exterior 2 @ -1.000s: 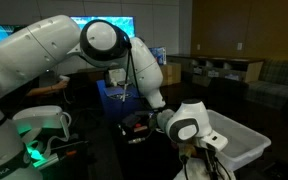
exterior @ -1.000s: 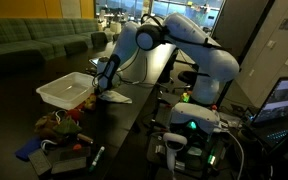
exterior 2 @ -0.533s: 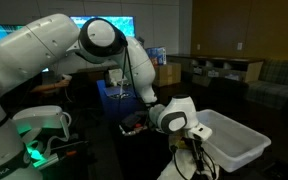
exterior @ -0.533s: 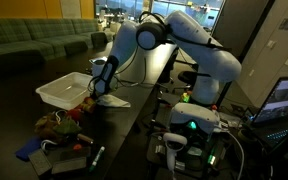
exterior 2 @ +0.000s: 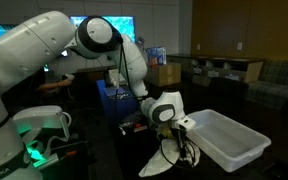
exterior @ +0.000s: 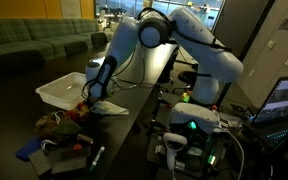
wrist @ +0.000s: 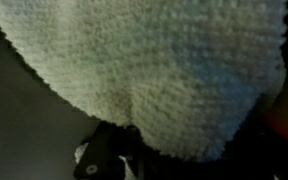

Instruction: Use the towel to push the items that are on the table to the left

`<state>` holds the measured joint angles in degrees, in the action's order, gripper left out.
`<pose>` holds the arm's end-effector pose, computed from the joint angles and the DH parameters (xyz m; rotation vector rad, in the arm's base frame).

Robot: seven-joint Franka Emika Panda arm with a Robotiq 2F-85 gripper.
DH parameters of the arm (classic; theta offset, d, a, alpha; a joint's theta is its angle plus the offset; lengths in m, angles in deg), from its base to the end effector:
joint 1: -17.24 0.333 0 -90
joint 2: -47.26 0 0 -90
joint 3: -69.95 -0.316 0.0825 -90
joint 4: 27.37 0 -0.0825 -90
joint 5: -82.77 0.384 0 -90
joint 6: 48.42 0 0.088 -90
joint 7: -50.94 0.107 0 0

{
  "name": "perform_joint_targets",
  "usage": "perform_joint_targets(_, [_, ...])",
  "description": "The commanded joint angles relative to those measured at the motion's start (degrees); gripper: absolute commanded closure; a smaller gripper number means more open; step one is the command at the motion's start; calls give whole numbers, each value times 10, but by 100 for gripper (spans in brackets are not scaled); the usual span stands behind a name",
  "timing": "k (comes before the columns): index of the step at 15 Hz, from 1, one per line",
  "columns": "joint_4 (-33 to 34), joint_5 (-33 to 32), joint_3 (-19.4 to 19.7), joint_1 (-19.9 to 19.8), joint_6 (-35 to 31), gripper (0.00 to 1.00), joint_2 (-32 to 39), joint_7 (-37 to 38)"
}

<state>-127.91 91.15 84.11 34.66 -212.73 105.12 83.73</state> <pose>0.6354 0.0347 0.0244 2.9228 -0.7895 0.2734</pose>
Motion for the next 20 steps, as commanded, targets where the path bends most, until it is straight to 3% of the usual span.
perform_joint_targets(1, [-8, 14, -26, 18, 18, 100, 0, 26])
perform_joint_targets(20, [14, 7, -112, 69, 32, 100, -4, 96])
